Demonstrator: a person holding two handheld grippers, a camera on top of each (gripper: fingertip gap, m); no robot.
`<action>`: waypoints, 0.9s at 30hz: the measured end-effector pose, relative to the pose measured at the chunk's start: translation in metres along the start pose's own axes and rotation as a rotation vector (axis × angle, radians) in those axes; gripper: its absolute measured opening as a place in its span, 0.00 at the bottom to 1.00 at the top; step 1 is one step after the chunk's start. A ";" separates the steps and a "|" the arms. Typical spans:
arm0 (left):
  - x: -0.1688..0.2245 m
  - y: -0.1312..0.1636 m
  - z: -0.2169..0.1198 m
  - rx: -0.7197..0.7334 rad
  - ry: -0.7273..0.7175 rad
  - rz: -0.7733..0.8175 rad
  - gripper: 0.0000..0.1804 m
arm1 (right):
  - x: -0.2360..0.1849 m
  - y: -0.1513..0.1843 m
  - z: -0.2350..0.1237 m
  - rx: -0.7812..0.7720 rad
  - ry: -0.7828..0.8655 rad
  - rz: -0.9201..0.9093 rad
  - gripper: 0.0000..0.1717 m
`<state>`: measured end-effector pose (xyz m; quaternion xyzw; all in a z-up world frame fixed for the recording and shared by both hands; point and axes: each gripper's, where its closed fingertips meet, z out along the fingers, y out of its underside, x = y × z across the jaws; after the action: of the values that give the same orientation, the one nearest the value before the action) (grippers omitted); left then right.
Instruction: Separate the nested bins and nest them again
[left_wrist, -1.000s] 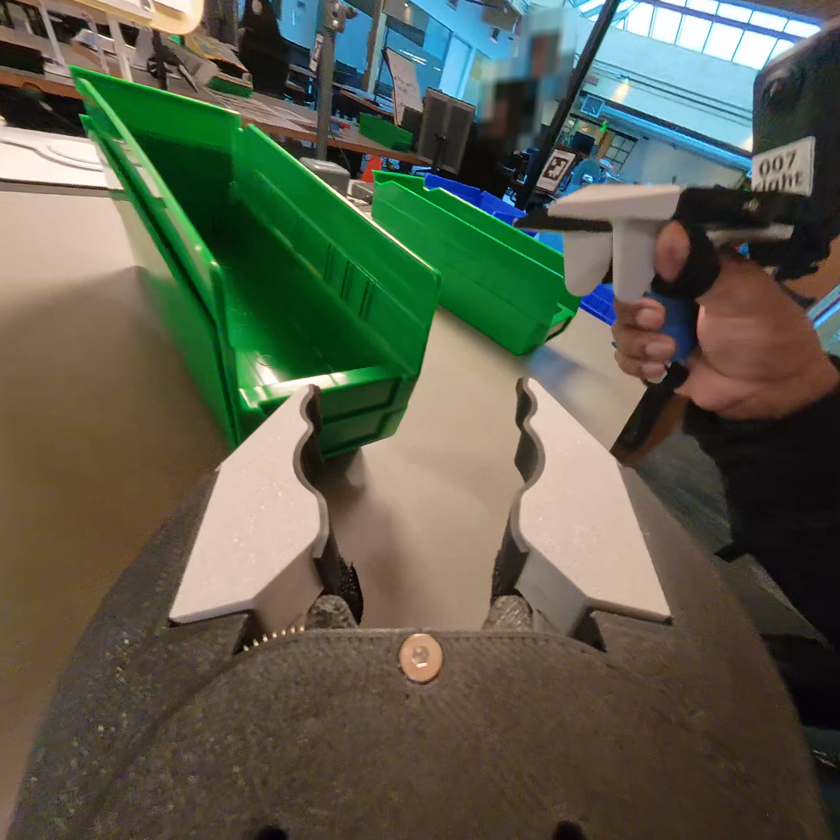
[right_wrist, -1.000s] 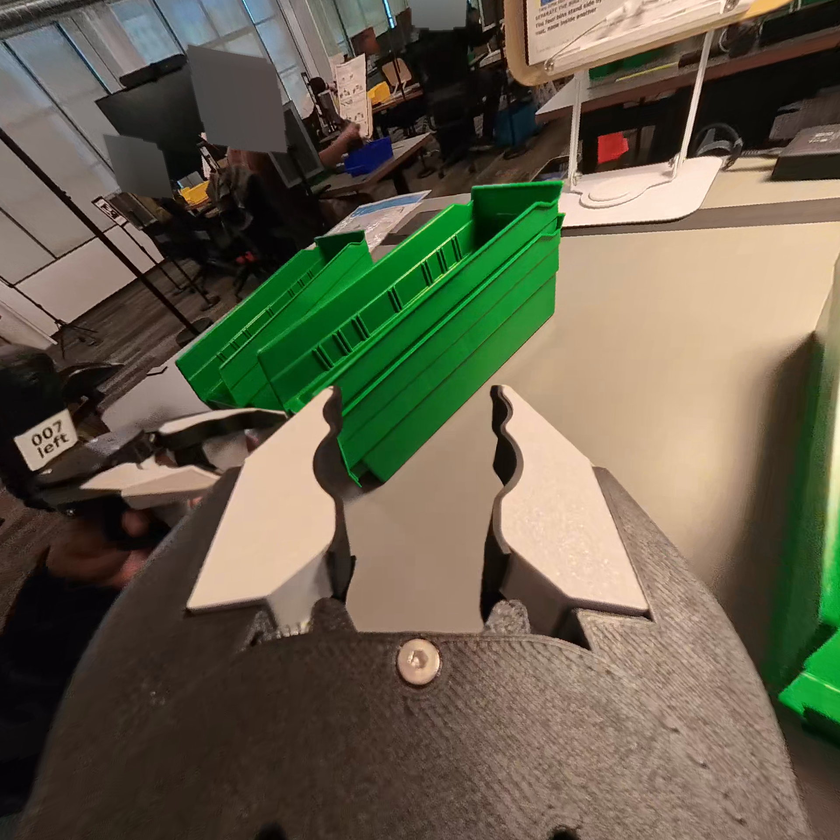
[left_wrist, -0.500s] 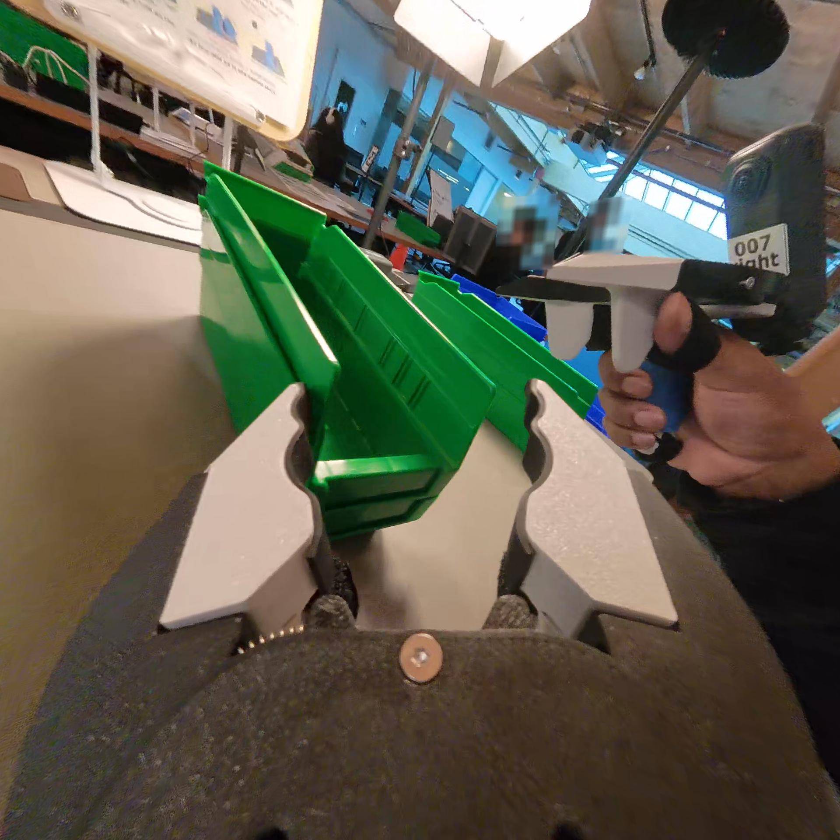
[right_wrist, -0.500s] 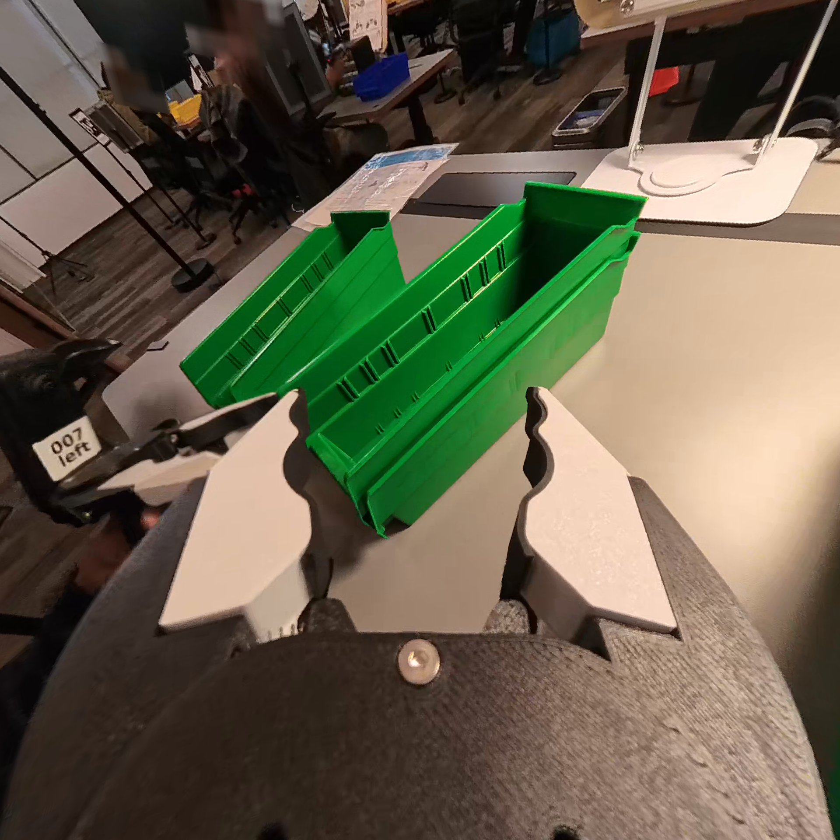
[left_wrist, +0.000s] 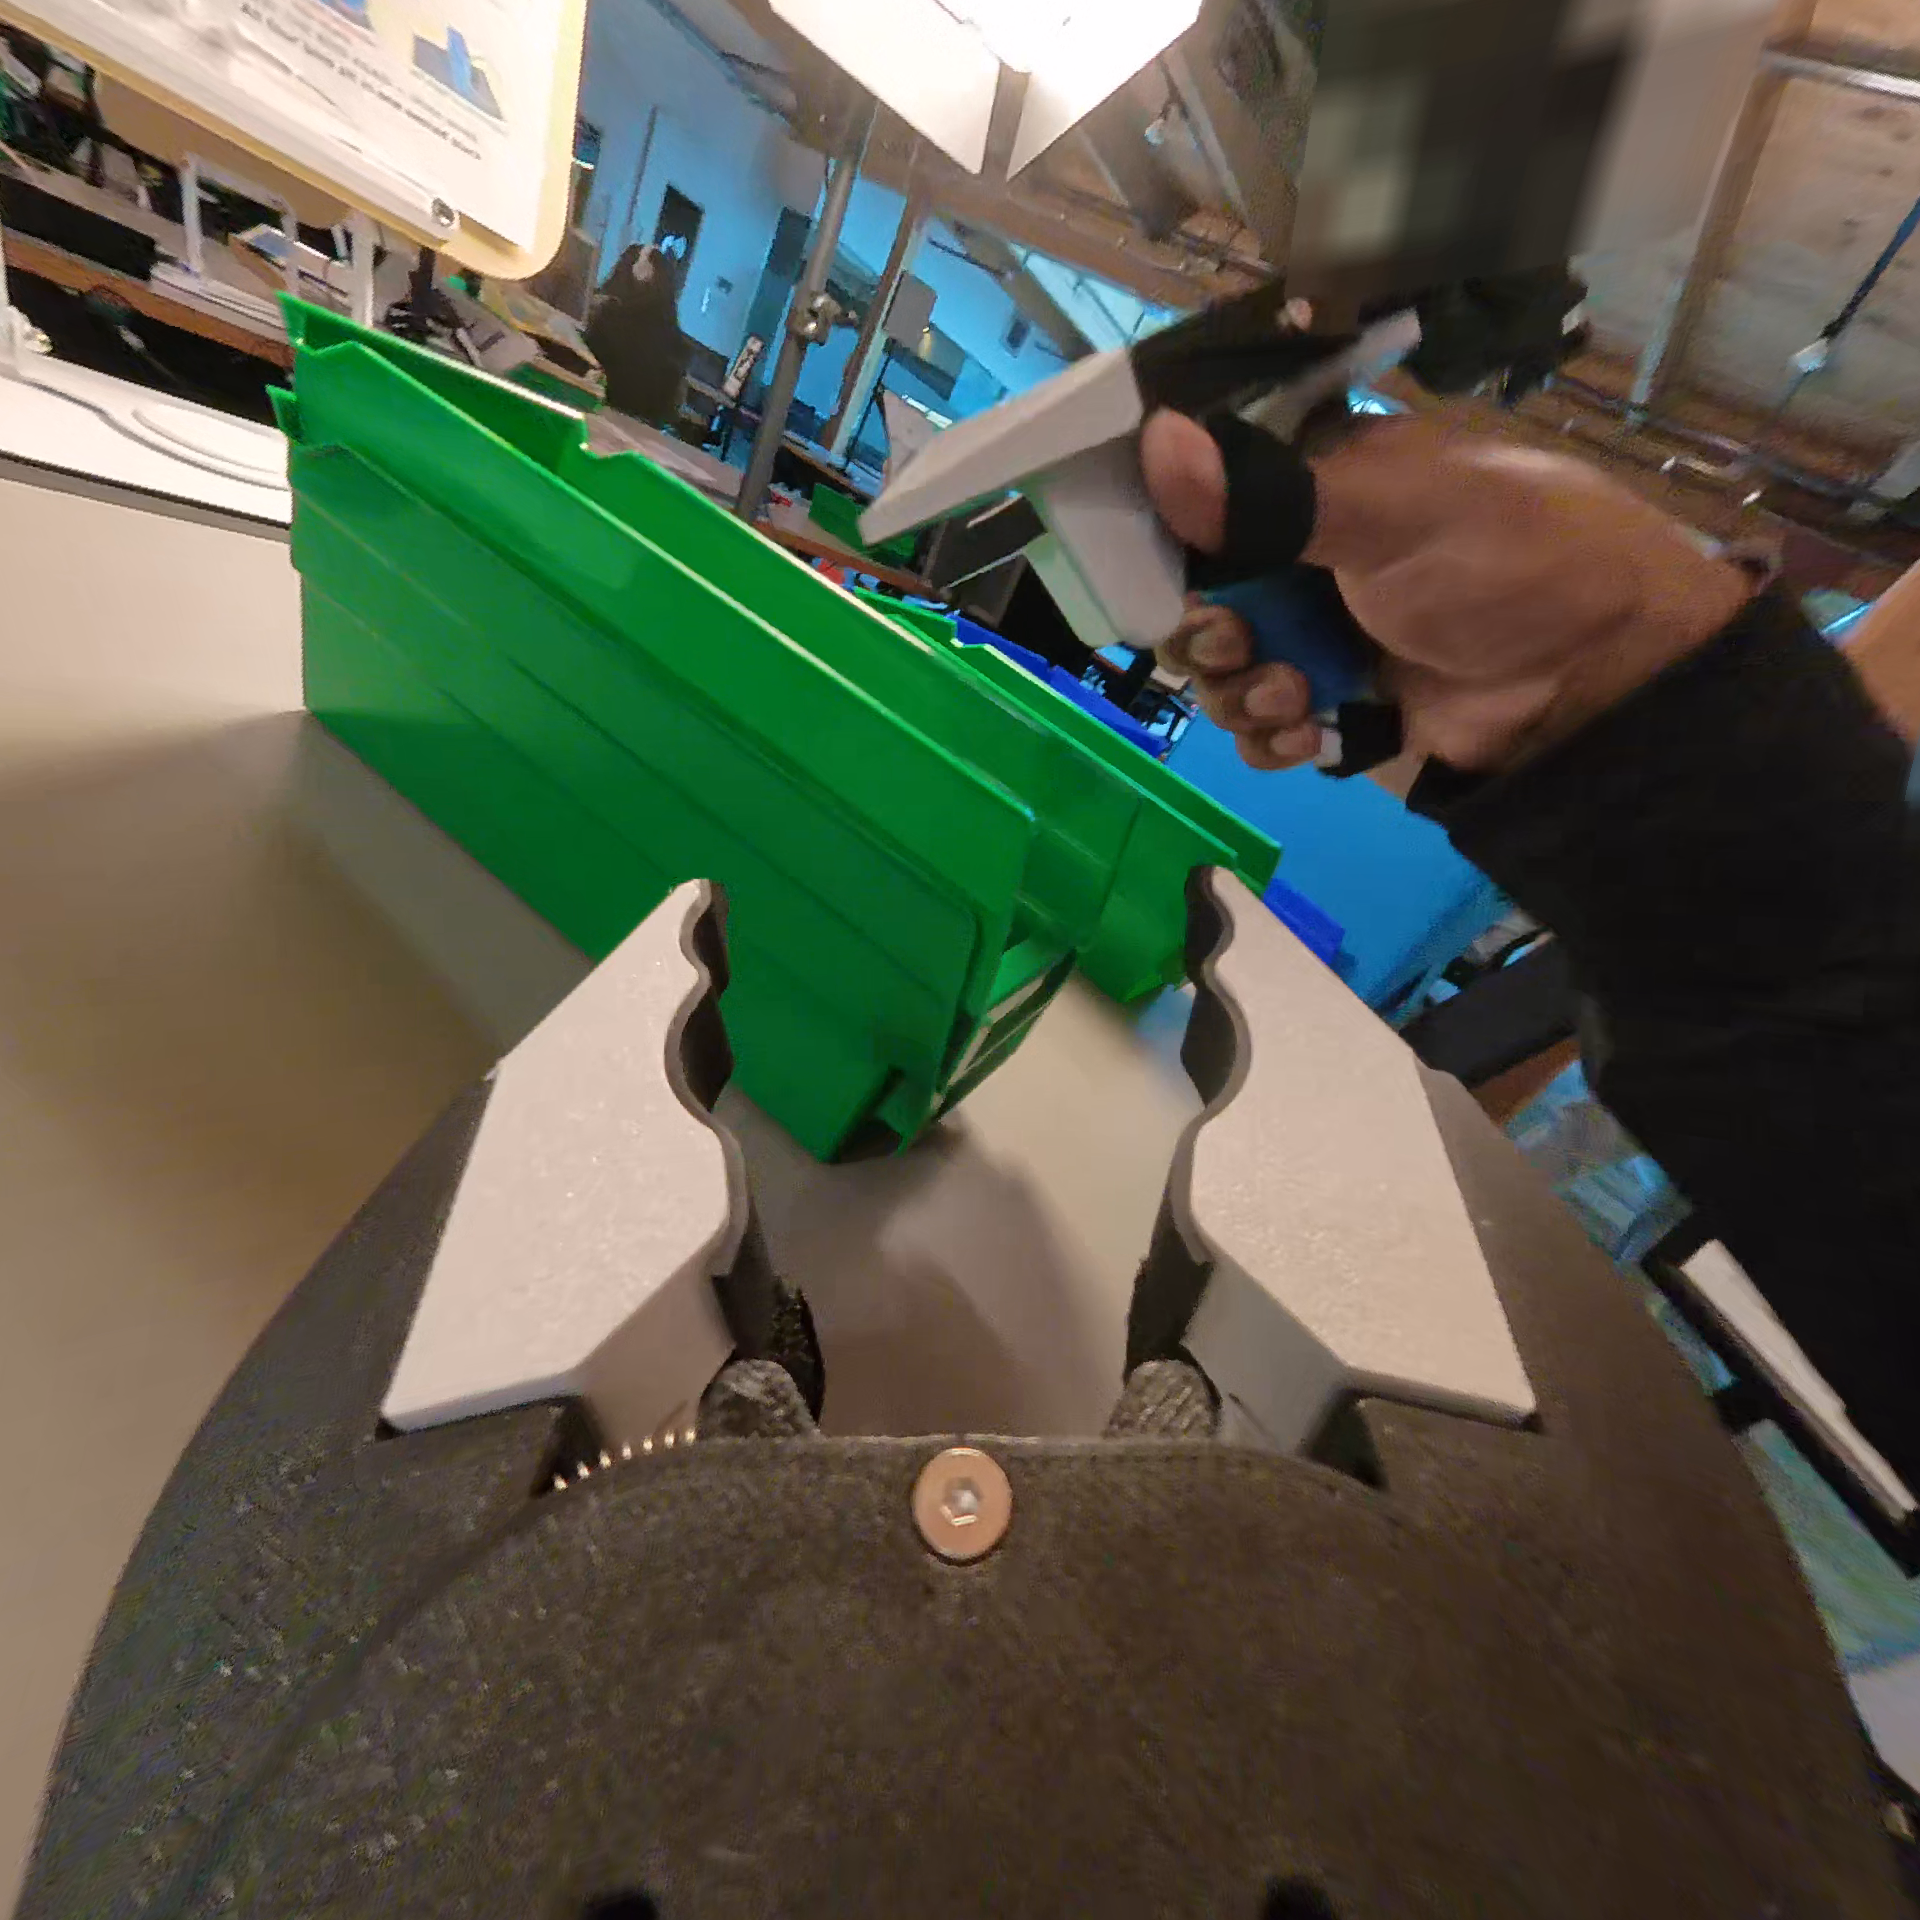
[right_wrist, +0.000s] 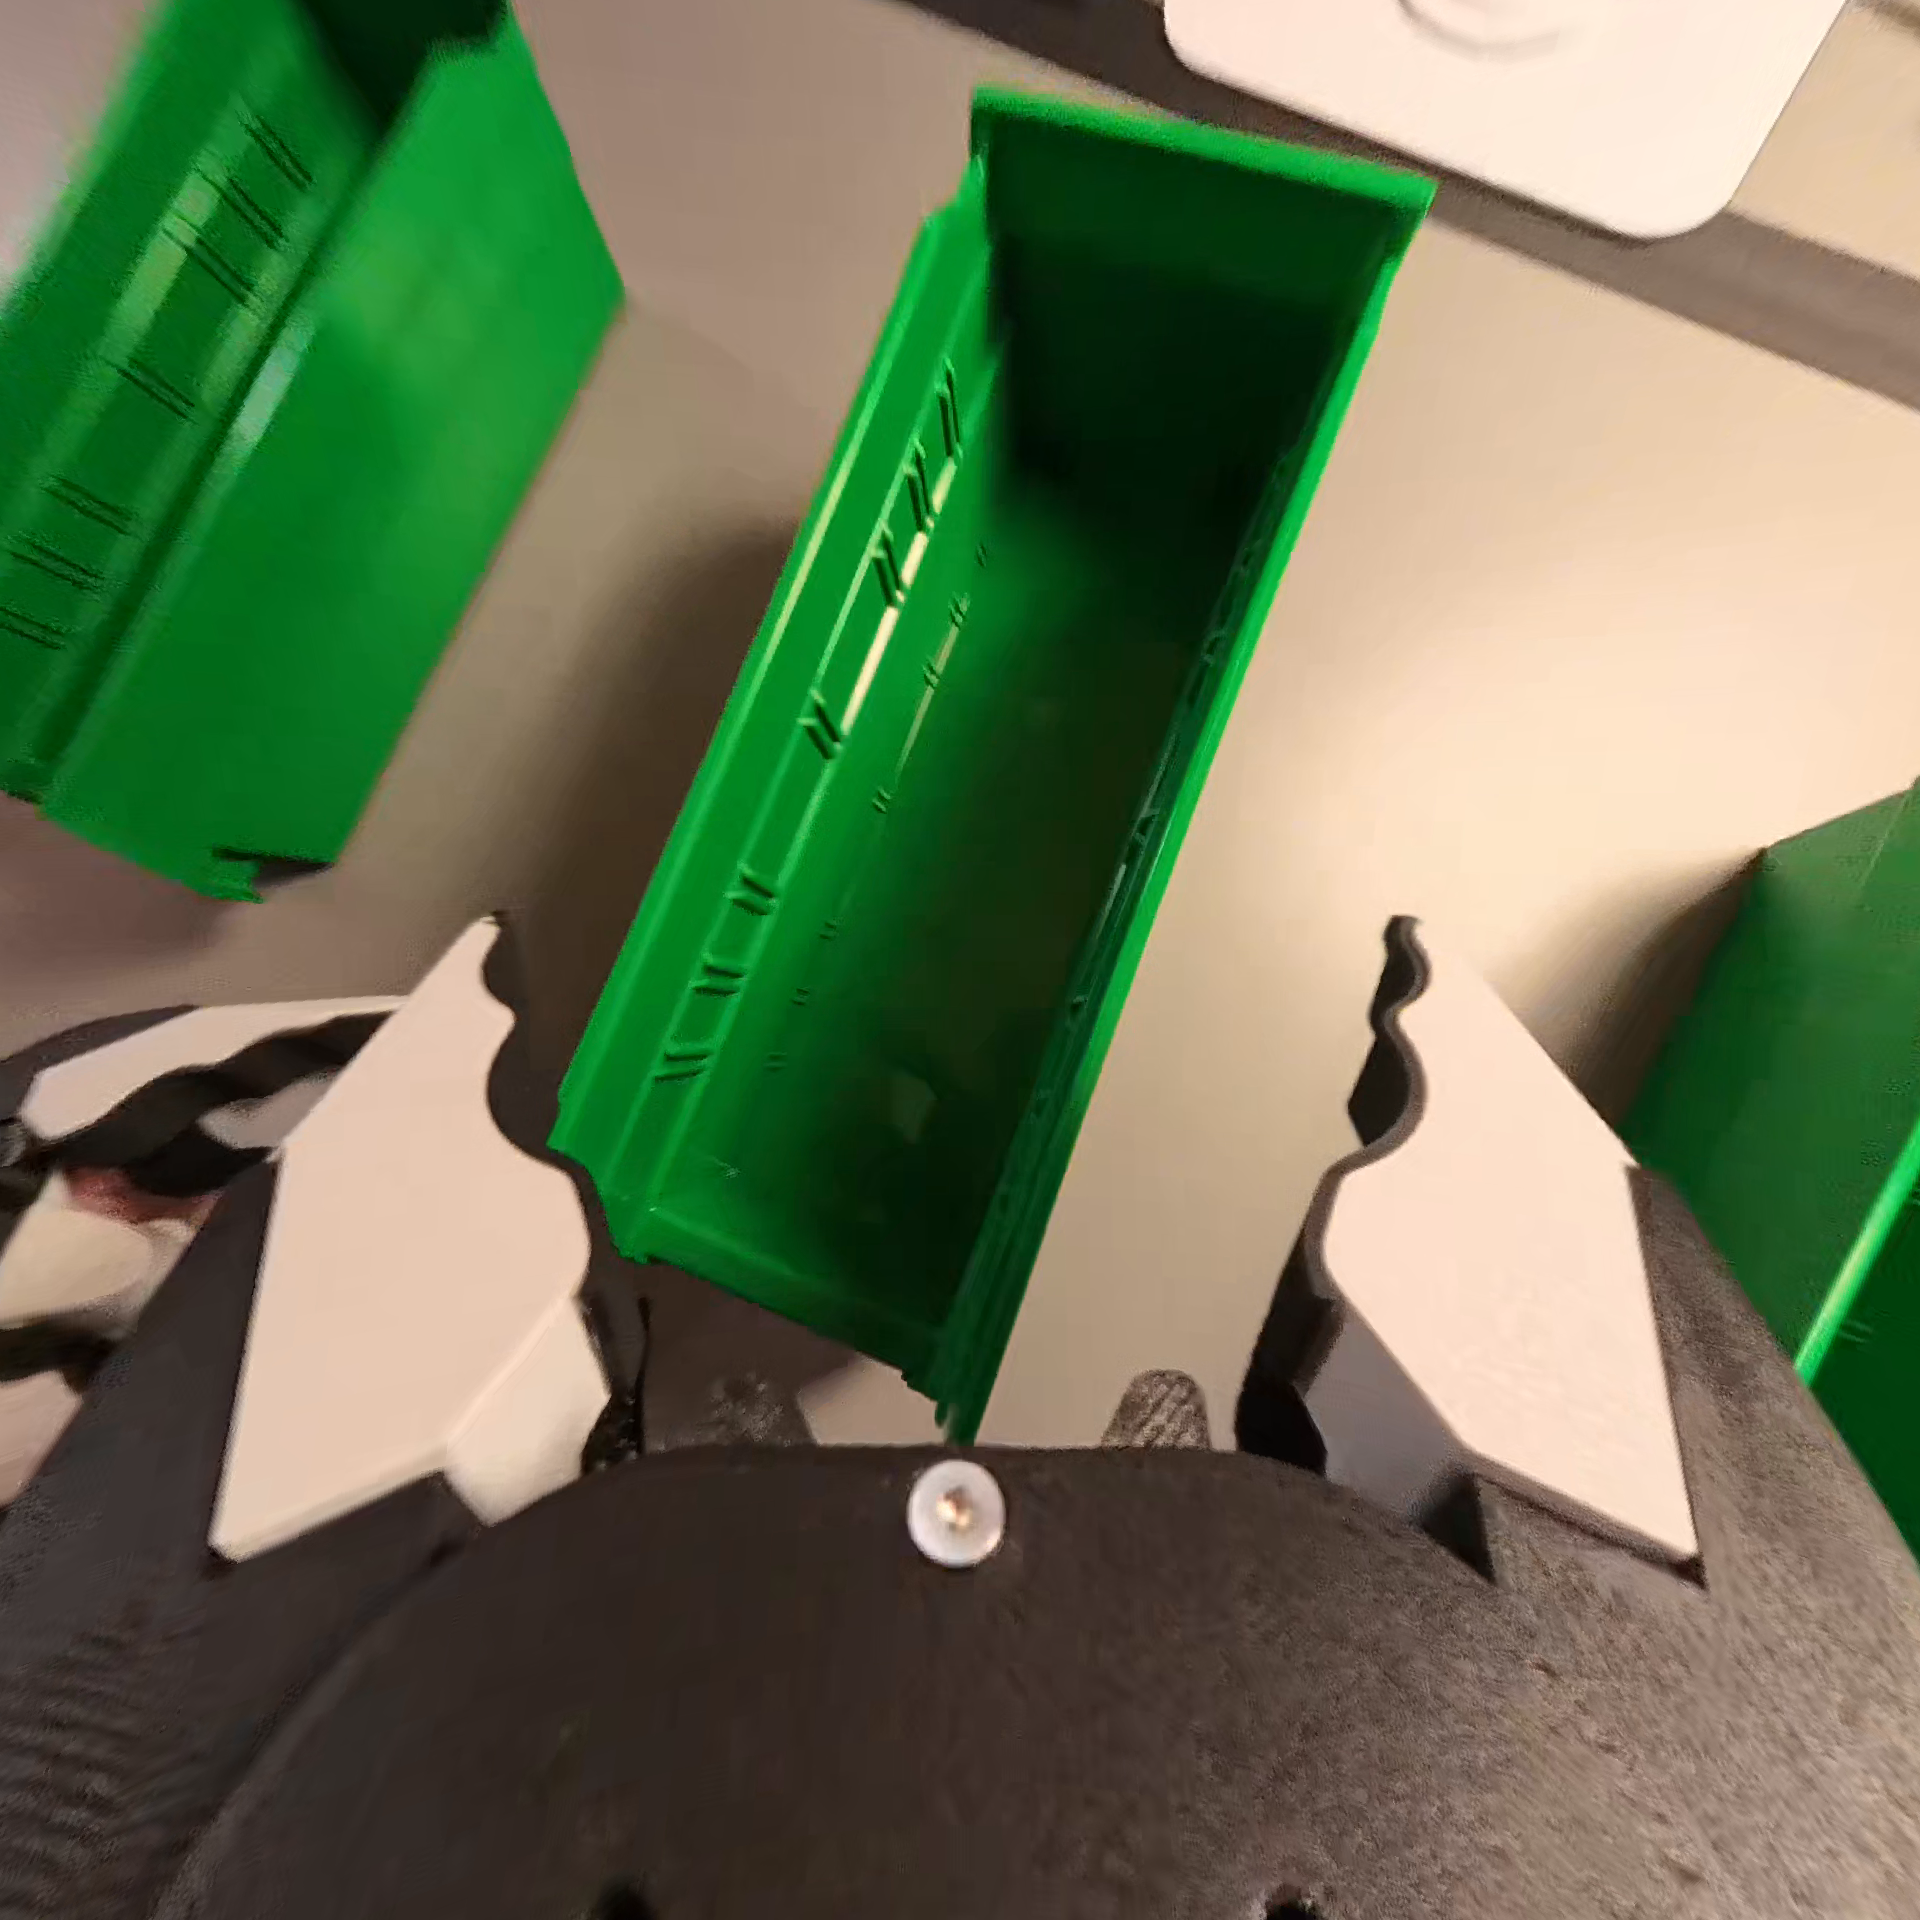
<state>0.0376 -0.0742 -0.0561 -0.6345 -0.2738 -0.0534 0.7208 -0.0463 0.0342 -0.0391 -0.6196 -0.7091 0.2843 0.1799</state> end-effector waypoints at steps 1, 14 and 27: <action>-0.002 0.004 0.002 -0.009 -0.012 0.009 0.49 | 0.001 0.001 0.009 -0.052 0.021 -0.010 0.92; -0.008 0.014 0.007 -0.023 0.019 -0.047 0.48 | 0.000 0.002 0.056 -0.318 0.074 -0.004 0.80; -0.010 0.014 0.007 -0.026 0.027 -0.078 0.48 | -0.001 -0.006 0.053 -0.301 0.058 0.031 0.66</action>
<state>0.0328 -0.0677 -0.0733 -0.6320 -0.2879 -0.0934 0.7134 -0.0831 0.0230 -0.0767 -0.6585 -0.7286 0.1594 0.1009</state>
